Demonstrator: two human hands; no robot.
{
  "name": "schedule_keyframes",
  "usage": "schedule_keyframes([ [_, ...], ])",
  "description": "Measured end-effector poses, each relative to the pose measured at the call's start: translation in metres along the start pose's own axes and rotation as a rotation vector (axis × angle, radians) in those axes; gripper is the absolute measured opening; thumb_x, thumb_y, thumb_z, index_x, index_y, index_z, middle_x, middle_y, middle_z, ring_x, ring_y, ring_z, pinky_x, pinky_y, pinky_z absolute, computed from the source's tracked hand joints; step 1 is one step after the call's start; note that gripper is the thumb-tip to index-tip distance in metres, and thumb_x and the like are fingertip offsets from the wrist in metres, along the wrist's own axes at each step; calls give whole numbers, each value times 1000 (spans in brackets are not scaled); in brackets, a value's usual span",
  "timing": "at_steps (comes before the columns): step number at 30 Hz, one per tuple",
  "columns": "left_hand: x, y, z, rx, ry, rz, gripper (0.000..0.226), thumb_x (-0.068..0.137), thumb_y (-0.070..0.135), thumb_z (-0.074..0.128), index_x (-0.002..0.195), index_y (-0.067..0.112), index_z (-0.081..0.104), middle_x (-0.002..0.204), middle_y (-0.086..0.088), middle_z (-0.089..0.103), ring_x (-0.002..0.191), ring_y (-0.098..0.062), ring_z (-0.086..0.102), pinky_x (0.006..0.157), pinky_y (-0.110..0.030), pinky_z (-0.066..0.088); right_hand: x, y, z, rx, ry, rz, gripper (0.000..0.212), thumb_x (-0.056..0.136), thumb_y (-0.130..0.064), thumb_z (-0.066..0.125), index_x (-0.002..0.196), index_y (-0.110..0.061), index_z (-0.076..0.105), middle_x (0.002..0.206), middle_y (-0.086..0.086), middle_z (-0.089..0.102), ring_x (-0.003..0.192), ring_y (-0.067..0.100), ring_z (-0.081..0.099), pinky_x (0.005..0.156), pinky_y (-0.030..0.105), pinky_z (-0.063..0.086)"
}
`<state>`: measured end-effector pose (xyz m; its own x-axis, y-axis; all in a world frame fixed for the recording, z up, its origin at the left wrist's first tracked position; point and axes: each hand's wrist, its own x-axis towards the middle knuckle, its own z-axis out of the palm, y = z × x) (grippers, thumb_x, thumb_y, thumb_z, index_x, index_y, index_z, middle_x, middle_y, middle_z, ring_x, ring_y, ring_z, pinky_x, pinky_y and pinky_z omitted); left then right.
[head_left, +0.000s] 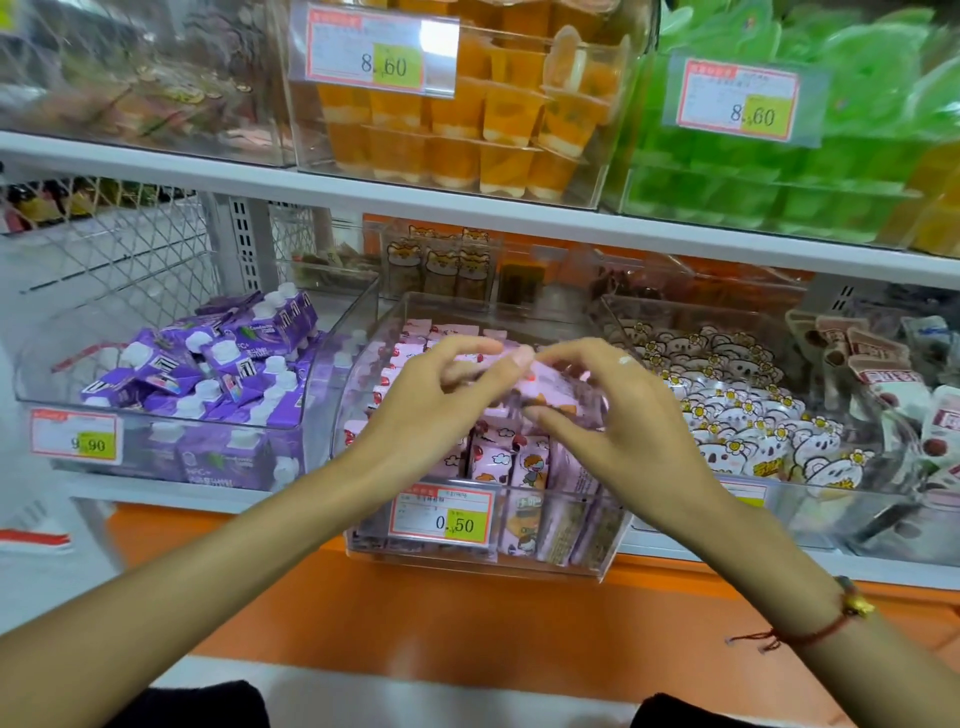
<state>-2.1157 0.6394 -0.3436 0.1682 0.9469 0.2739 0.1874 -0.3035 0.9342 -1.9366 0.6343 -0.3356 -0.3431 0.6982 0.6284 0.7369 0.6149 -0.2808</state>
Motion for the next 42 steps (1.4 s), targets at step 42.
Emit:
schedule_keyframes([
  [42, 1, -37, 0, 982, -298, 345, 43, 97, 51, 30, 134, 36, 46, 131, 18, 45, 119, -2, 35, 96, -23, 29, 29, 35, 4, -302, -334, 127, 26, 92, -30, 56, 116, -24, 65, 112, -2, 64, 101, 15, 56, 78, 26, 41],
])
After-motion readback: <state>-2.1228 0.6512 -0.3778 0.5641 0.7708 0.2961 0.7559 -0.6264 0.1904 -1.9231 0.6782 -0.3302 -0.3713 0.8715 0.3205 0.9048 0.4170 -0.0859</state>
